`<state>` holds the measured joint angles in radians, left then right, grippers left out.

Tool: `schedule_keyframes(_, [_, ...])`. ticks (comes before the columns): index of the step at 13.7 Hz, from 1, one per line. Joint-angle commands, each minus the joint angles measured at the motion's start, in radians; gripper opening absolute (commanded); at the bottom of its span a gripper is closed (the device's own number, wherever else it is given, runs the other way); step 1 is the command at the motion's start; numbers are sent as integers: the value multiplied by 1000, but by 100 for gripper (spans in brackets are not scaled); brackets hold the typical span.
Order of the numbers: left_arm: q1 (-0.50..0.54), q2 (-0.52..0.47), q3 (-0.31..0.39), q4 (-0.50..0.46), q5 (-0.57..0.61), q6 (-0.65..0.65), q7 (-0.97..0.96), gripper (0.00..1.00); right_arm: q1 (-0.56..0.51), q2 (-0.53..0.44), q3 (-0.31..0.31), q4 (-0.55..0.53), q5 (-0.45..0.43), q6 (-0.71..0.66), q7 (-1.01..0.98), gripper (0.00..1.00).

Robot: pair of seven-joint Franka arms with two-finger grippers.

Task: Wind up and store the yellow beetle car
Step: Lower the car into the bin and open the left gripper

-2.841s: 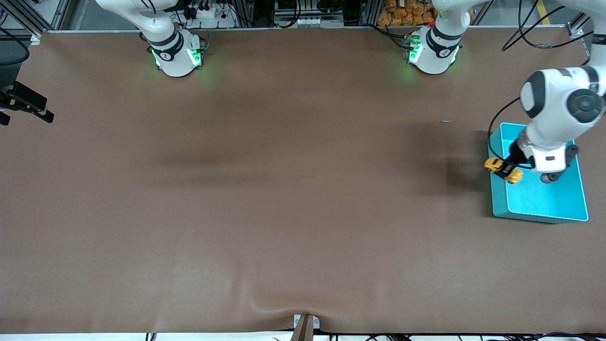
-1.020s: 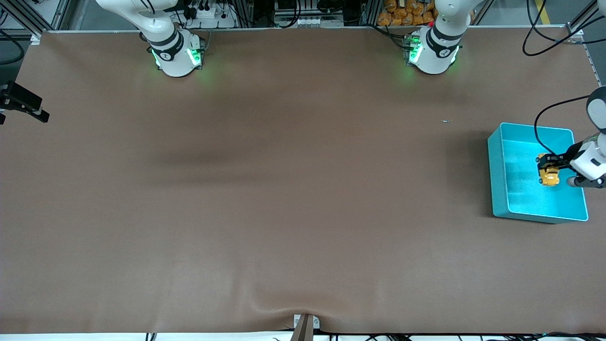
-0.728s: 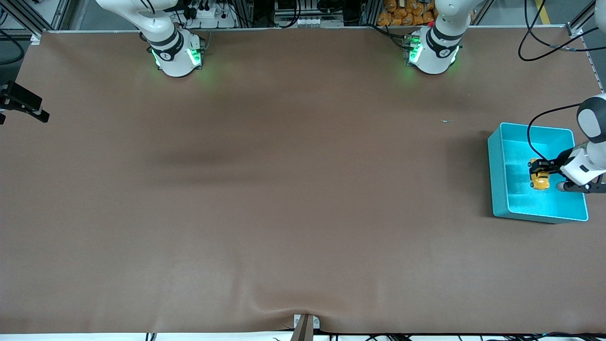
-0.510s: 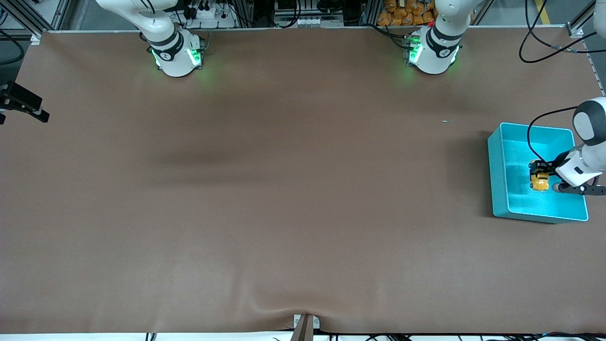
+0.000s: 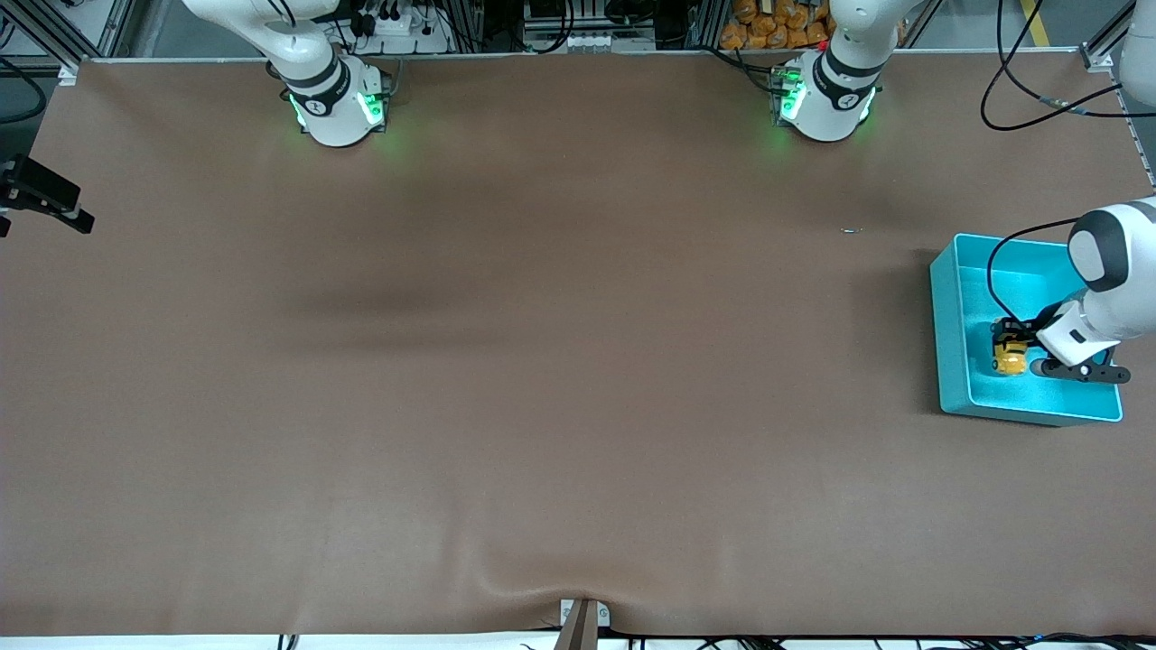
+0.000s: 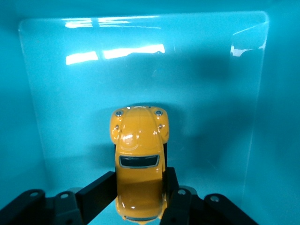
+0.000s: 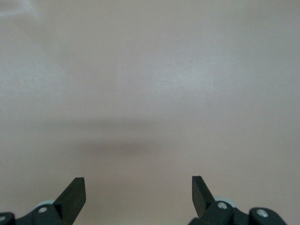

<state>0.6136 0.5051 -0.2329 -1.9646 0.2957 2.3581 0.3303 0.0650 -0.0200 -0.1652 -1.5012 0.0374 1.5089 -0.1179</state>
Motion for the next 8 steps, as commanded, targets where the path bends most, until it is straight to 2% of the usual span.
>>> schedule_keyframes(1, [6,23,-3,16,25,9,12,0,-11,-1,9,12,-11,-13,9,100])
schedule_keyframes(5, [6,33,-3,16,25,26,10,0,-11,-1,9,12,-11,-13,10,100])
schedule_keyframes(6, [8,36,-2,16,14,26,9,39,-13,-1,9,12,-11,-13,10,100])
schedule_keyframes(7, [18,39,-2,16,11,26,10,99,-13,-1,9,12,-11,-13,10,100])
schedule_keyframes(8, [25,38,-3,16,11,26,12,100,-14,-1,9,12,-11,-13,10,100])
